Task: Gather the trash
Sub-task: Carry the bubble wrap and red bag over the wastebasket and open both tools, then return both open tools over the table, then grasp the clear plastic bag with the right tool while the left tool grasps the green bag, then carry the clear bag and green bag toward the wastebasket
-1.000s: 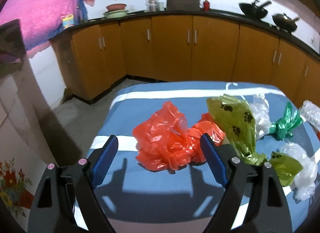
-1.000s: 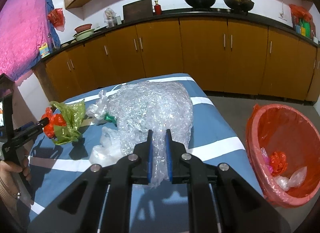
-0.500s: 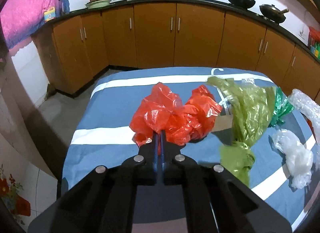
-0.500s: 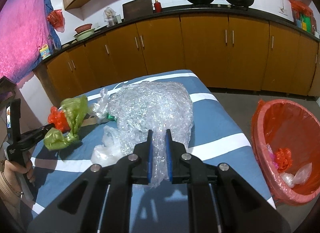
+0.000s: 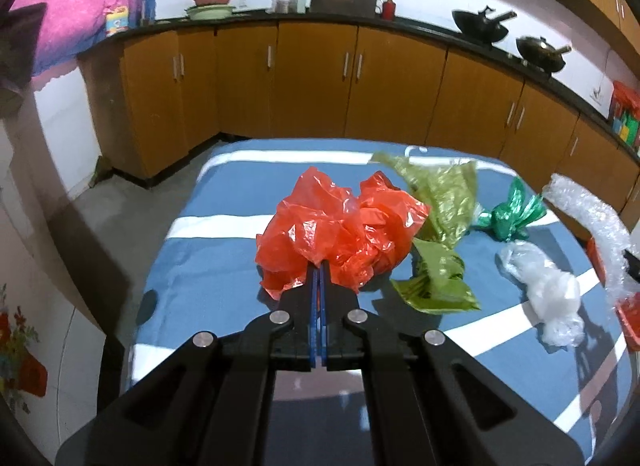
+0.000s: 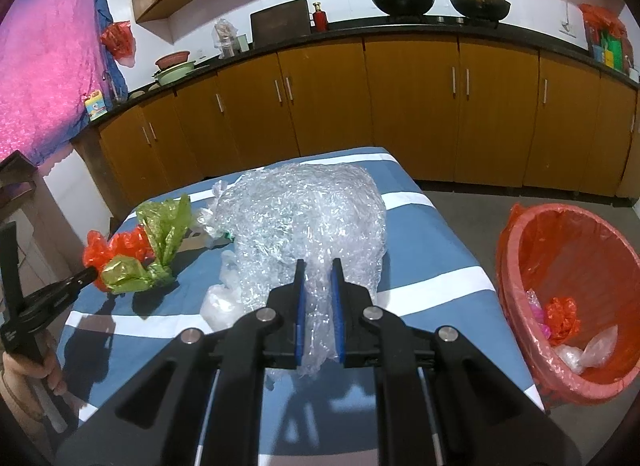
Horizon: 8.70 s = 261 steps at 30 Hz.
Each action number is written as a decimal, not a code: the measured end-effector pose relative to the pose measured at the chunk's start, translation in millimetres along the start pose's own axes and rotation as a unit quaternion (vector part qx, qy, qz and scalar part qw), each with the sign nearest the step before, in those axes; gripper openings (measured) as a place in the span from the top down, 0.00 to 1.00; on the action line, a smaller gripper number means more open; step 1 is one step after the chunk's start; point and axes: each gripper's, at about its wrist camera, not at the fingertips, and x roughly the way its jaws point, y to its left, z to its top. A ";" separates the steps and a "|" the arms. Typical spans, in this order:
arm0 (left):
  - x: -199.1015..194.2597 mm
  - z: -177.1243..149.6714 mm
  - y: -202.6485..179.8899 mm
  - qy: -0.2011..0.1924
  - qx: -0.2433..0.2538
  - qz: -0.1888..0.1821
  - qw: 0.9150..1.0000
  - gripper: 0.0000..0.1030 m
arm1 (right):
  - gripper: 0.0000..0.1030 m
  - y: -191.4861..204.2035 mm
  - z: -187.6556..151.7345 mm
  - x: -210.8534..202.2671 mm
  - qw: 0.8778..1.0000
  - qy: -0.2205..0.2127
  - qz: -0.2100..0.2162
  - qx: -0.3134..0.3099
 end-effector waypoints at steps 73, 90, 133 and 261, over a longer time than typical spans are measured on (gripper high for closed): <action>-63.3 -26.1 -357.7 -0.007 0.120 -0.216 0.969 1.00 | 0.88 -251.7 -16.5 -127.9 0.972 -0.069 -0.166 0.148; -9.0 -54.0 -427.9 0.054 0.159 -0.240 0.956 1.00 | 0.88 -304.4 -28.6 -83.9 0.965 -0.038 -0.180 0.184; -47.0 -20.9 -51.0 -0.056 0.009 0.059 0.997 0.38 | 0.48 -3.1 -18.0 -8.5 0.998 0.027 0.054 -0.011; -66.3 2.2 -302.3 0.010 0.169 -0.184 0.968 0.96 | 0.79 -166.5 -5.5 -115.7 0.988 -0.058 -0.099 0.101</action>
